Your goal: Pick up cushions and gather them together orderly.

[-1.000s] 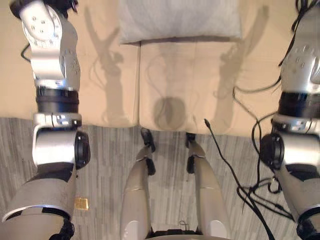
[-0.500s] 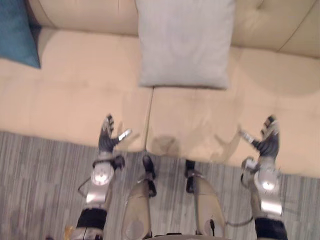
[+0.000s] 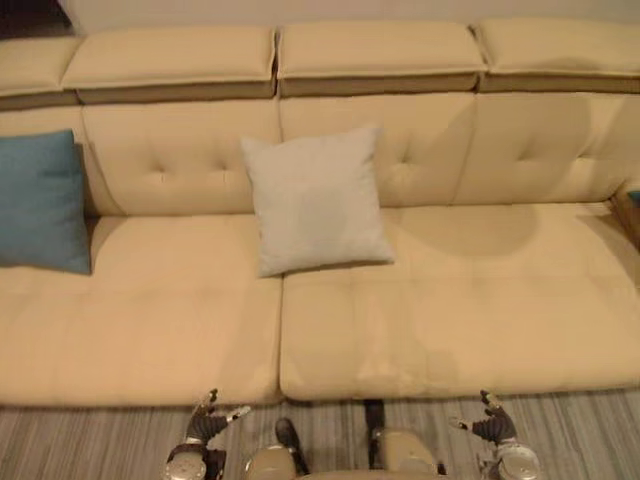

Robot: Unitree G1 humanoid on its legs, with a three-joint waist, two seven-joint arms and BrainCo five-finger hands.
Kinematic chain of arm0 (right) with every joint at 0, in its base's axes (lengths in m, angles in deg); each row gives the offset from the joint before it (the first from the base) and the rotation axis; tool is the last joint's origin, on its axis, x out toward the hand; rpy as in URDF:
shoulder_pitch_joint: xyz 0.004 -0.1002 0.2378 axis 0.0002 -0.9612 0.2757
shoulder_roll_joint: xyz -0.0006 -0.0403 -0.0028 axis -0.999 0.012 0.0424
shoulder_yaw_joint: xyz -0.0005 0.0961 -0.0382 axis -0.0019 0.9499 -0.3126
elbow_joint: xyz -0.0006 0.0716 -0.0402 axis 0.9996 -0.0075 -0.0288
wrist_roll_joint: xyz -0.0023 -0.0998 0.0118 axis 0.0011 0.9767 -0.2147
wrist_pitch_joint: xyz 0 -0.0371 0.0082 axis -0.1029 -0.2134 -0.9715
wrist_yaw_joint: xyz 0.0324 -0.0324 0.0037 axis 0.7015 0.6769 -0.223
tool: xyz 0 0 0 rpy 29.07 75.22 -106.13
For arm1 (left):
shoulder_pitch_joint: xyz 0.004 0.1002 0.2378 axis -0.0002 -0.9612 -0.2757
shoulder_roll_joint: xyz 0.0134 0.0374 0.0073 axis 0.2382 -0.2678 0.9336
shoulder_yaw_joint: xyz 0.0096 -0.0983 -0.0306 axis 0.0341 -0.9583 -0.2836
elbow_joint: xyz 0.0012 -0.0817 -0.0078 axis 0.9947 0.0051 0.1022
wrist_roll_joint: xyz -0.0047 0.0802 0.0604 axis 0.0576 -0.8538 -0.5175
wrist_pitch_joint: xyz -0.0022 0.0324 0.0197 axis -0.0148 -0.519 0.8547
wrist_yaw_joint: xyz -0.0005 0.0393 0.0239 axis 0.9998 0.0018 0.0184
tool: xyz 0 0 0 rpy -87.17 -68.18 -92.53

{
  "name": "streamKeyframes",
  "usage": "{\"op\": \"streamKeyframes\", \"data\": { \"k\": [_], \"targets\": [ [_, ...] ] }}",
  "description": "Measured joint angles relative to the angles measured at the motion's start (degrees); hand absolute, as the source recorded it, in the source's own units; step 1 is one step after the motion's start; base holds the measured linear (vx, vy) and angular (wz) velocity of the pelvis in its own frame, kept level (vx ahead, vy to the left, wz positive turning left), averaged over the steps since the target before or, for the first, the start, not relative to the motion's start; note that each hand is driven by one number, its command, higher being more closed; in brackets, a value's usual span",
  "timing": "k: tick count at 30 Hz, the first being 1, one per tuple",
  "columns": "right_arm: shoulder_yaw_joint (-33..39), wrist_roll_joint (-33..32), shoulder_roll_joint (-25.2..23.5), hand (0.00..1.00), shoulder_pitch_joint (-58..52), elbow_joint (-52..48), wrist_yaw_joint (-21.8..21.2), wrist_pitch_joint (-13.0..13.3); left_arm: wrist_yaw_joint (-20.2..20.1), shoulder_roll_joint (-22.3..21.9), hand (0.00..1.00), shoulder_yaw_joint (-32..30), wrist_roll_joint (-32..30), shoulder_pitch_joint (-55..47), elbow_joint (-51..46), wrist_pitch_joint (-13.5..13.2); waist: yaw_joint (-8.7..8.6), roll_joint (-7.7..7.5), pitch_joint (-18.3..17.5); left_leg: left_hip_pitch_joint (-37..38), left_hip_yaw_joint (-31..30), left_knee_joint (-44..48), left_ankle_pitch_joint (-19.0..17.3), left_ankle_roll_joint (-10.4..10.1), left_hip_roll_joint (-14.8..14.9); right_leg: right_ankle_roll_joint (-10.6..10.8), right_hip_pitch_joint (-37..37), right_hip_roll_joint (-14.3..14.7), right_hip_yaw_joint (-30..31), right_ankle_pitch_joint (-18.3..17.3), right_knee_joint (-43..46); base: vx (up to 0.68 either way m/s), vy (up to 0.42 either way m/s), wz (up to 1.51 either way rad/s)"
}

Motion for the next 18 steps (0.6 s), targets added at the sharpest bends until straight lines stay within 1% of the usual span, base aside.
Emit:
{"op": "streamKeyframes", "data": {
  "k": [1,2,3,4,5,6,7,8,9,10,11,12,13,14,15,16,17,18],
  "targets": [
    [-0.1,-0.1,0.0,0.0,0.0,0.0,0.0,-0.2,-0.1,0.0,0.0,0.0,0.0,0.0,0.0,0.1,0.09,-0.01,0.0,-0.2,0.0,1.6,-0.8,0.1,0.4,0.1,0.0,0.1,0.5,0.0,0.2,-0.08,0.07,-0.51],
    [-0.2,-0.1,0.0,0.0,0.1,-0.1,0.0,-0.6,-0.1,0.0,0.0,0.0,0.0,0.2,-0.1,0.1,0.27,-0.19,0.1,-1.3,0.0,5.9,-3.3,0.4,1.5,0.7,0.1,0.7,1.8,0.4,0.4,-0.1,0.069,-0.41],
    [-0.4,-0.2,-0.1,0.0,0.2,-0.2,0.0,-0.7,-0.1,0.0,0.0,0.0,0.0,0.3,-0.3,0.1,0.3,-0.45,0.3,-1.8,0.2,7.6,-4.2,0.5,1.9,1.0,0.0,0.9,2.3,0.6,0.4,-0.12,0.106,-0.5],
    [-0.9,-0.2,-0.2,0.0,0.6,-0.3,0.0,-1.0,-0.1,0.0,0.0,0.0,0.0,0.4,-0.7,0.0,0.4,-0.23,0.4,-3.4,0.3,11.0,-5.8,0.9,2.9,1.7,-0.3,1.2,3.2,1.2,1.0,-0.07,0.086,-0.31],
    [-1.3,-0.3,-0.2,0.0,0.8,-0.4,0.1,-1.0,-0.1,0.1,0.0,0.0,0.0,0.4,-1.0,0.0,0.39,-0.41,0.6,-4.2,0.5,12.3,-6.4,1.2,3.1,2.2,-0.6,1.3,3.4,1.5,1.1,-0.12,0.126,-0.39],
    [-2.2,-0.7,-0.2,0.0,0.8,-0.9,0.1,-1.0,-0.2,0.1,0.0,0.0,0.0,0.4,-1.7,0.0,0.49,-0.78,0.5,-6.0,1.2,14.4,-7.0,2.1,4.1,4.2,-2.1,1.4,4.1,3.5,1.1,-0.23,0.156,-0.37],
    [-3.1,-1.4,-0.5,0.0,1.1,-1.2,0.1,-1.0,-0.1,0.1,0.0,-0.1,0.0,0.4,-3.2,0.0,0.76,0.07,0.9,-8.1,2.7,15.0,-6.7,3.8,5.4,6.7,-5.2,1.4,3.3,3.4,4.2,-0.22,0.135,-0.29],
    [-3.2,-1.5,-0.7,0.0,1.4,-1.3,0.1,-1.0,0.0,0.1,0.0,-0.1,0.1,0.7,-3.3,0.0,0.73,-0.3,1.0,-8.5,2.6,15.0,-6.7,4.1,5.5,5.3,-6.8,1.2,1.9,1.3,9.6,-0.24,0.136,-0.07],
    [-3.0,-2.6,-1.4,0.0,1.0,-1.4,0.1,-1.1,0.0,0.0,0.0,0.0,0.3,1.1,-3.3,0.1,0.73,0.15,1.7,-8.2,2.5,14.7,-6.3,4.6,5.5,3.2,-8.8,0.3,-0.9,-4.1,22.0,-0.18,0.087,0.13],
    [-3.0,-3.1,-2.2,0.0,0.0,-1.4,0.1,-1.1,0.1,-0.1,0.0,0.5,0.6,1.0,-3.4,0.3,1.03,-0.27,1.5,-7.0,2.4,13.7,-5.4,4.8,5.1,3.3,-8.1,-0.9,-2.1,-9.0,33.0,-0.18,0.087,0.14],
    [-3.0,-3.2,-2.6,0.0,-0.2,-1.4,0.1,-1.1,0.1,-0.1,0.0,0.6,0.7,0.5,-3.5,0.4,1.09,-0.55,1.4,-6.9,2.3,13.2,-5.0,4.9,4.7,3.6,-7.5,-1.4,-2.2,-10.3,36.3,-0.16,0.011,0.2],
    [-3.1,-3.2,-3.3,0.0,-0.7,-1.7,0.2,-1.0,0.1,-0.1,0.0,0.9,0.8,-0.2,-4.8,0.6,1.11,-1.14,1.0,-6.9,1.7,12.0,-4.2,5.4,3.8,4.5,-5.5,-2.4,-2.1,-12.8,42.1,-0.17,-0.072,0.31],
    [-3.1,-3.4,-3.7,0.0,-1.2,-1.8,0.2,-1.0,0.2,-0.2,0.0,0.8,0.8,-0.1,-5.6,0.8,1.24,-1.86,0.5,-7.0,1.1,10.6,-2.8,5.2,2.8,5.9,-3.4,-3.1,-1.5,-14.4,45.3,-0.19,-0.101,0.31],
    [-3.0,-3.6,-3.7,0.0,-1.1,-1.8,0.2,-0.9,0.2,-0.3,0.0,0.8,0.8,0.0,-5.9,0.8,1.48,-2.11,0.4,-7.5,1.1,10.1,-2.2,5.1,2.5,6.3,-2.2,-3.1,-1.1,-14.9,45.2,-0.17,-0.145,0.19],
    [-3.0,-3.7,-3.5,0.0,-0.8,-2.1,0.3,-0.8,0.6,-0.8,0.0,0.6,0.9,0.1,-6.7,1.0,2.23,-2.78,-0.1,-9.3,0.8,9.8,-0.1,5.4,1.7,6.4,0.7,-3.3,0.2,-16.2,40.4,-0.16,-0.163,0.03],
    [-2.9,-3.9,-3.2,0.0,0.3,-1.8,0.4,-0.8,1.0,-1.7,0.0,0.2,0.9,0.3,-6.6,1.1,2.32,-3.22,-0.5,-10.7,0.6,9.7,1.9,4.9,1.6,5.9,2.3,-2.8,0.2,-19.3,35.1,-0.24,-0.177,-0.12],
    [-2.7,-5.3,-2.7,0.0,2.3,-1.7,1.4,-0.9,1.3,-3.0,0.0,0.3,1.3,0.3,-6.6,1.2,2.83,-2.08,-0.4,-12.4,0.6,7.5,4.9,4.5,1.6,3.3,3.3,-1.7,0.0,-21.4,28.1,-0.23,-0.148,-0.18],
    [-2.6,-5.8,-2.4,0.0,3.5,-1.8,1.9,-0.8,1.3,-3.7,0.0,0.3,1.5,0.4,-6.6,1.2,3.22,-1.45,0.0,-13.1,0.4,5.5,6.9,4.1,1.7,1.6,3.9,-1.2,-0.9,-22.4,23.8,-0.2,-0.115,-0.19]
  ]
}}
